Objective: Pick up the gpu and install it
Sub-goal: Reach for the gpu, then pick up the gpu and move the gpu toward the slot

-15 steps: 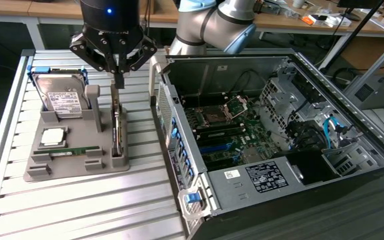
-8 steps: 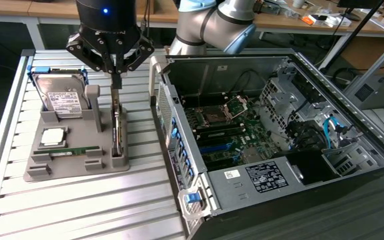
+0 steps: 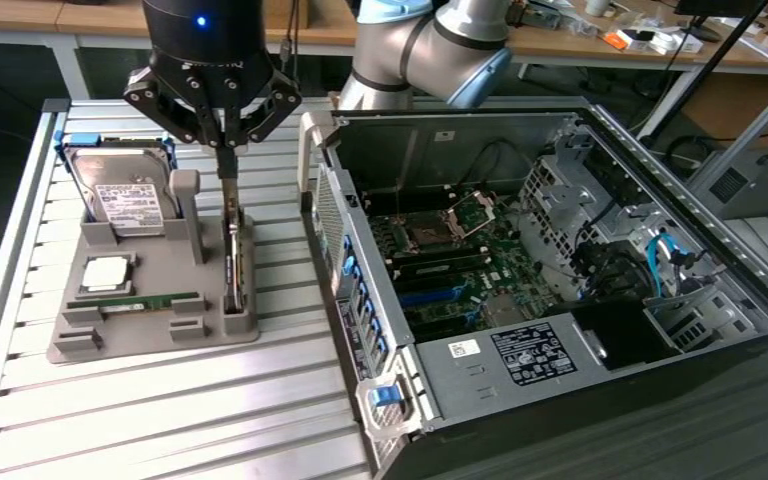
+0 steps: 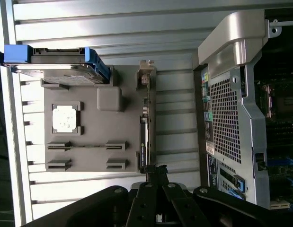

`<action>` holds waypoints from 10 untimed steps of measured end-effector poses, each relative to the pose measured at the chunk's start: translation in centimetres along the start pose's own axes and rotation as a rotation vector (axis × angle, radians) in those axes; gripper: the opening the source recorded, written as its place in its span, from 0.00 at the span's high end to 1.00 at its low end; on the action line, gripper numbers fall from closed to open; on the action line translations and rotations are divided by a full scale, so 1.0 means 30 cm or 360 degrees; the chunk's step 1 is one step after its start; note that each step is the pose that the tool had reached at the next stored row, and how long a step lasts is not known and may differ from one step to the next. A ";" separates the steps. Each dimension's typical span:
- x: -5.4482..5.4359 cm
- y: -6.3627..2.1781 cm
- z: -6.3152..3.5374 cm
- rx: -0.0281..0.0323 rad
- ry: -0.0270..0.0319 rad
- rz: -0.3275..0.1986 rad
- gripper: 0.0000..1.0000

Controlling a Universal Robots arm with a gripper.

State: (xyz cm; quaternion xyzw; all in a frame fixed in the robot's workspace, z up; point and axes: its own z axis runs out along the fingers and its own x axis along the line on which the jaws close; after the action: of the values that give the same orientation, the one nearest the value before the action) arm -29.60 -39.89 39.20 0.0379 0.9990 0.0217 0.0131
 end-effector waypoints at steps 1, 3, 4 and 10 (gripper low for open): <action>0.000 0.000 0.000 0.00000 -0.00001 0.0000 0.89; 0.000 0.000 0.000 0.00000 0.00000 0.0000 0.89; 0.000 0.000 0.000 0.00000 0.00000 0.0000 0.89; 0.000 0.000 0.000 0.00000 0.00000 0.0000 0.89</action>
State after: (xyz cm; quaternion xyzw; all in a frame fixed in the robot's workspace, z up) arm -29.60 -39.90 39.20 0.0379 0.9990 0.0217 0.0131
